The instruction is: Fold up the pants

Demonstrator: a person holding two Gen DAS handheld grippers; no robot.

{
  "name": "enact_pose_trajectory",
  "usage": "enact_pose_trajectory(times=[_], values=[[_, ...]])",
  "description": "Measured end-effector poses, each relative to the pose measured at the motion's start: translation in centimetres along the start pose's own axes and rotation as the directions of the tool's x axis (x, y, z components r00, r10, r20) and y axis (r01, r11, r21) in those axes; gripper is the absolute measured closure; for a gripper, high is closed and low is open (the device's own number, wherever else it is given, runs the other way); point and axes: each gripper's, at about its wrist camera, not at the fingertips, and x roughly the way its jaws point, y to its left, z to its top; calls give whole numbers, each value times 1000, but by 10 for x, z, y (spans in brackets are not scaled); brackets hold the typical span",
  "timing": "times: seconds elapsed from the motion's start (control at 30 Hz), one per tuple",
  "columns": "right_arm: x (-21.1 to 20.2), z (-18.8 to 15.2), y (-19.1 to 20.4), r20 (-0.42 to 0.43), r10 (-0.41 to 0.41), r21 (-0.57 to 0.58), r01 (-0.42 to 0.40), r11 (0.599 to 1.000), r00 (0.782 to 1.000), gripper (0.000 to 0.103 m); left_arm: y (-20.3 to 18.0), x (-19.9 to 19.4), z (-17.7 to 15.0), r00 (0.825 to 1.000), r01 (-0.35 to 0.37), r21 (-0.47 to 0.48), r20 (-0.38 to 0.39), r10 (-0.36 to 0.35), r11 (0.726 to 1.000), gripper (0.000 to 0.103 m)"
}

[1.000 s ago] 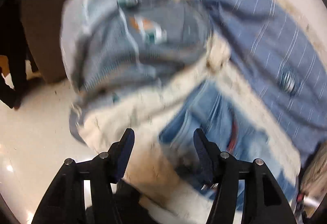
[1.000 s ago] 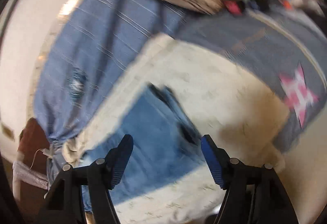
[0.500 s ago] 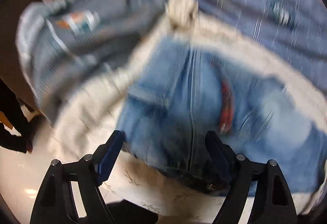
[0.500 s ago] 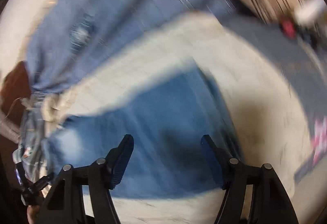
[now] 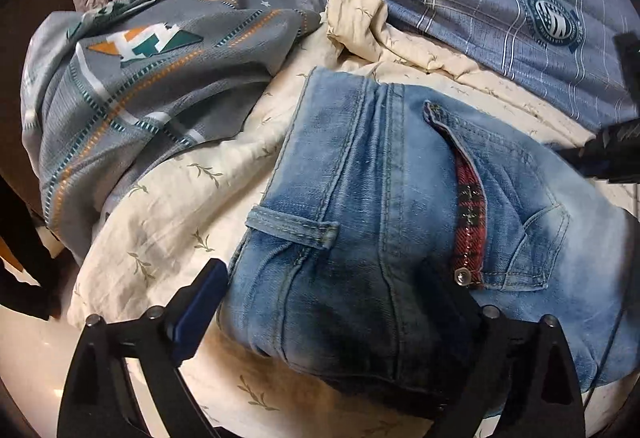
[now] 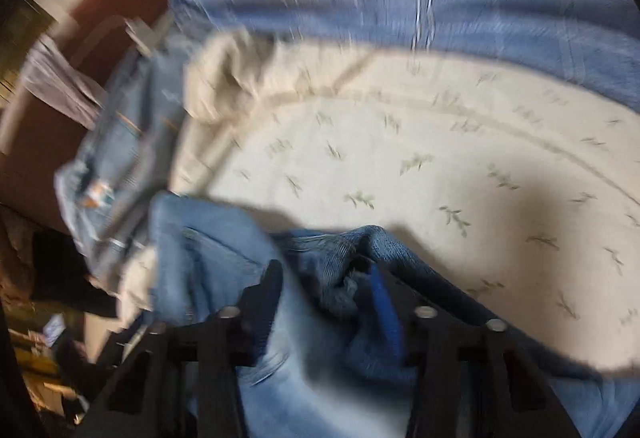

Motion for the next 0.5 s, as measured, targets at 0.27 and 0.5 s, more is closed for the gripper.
enact_pose_trajectory(times=[0.27, 0.5], values=[[7, 25, 10, 83, -143, -45, 147, 988, 986, 97, -4, -4, -8, 1000, -11, 43, 5, 10, 999, 2], [-3, 16, -55, 177, 67, 247, -110, 963, 982, 47, -5, -8, -12, 1000, -16, 91, 16, 15, 996, 2]])
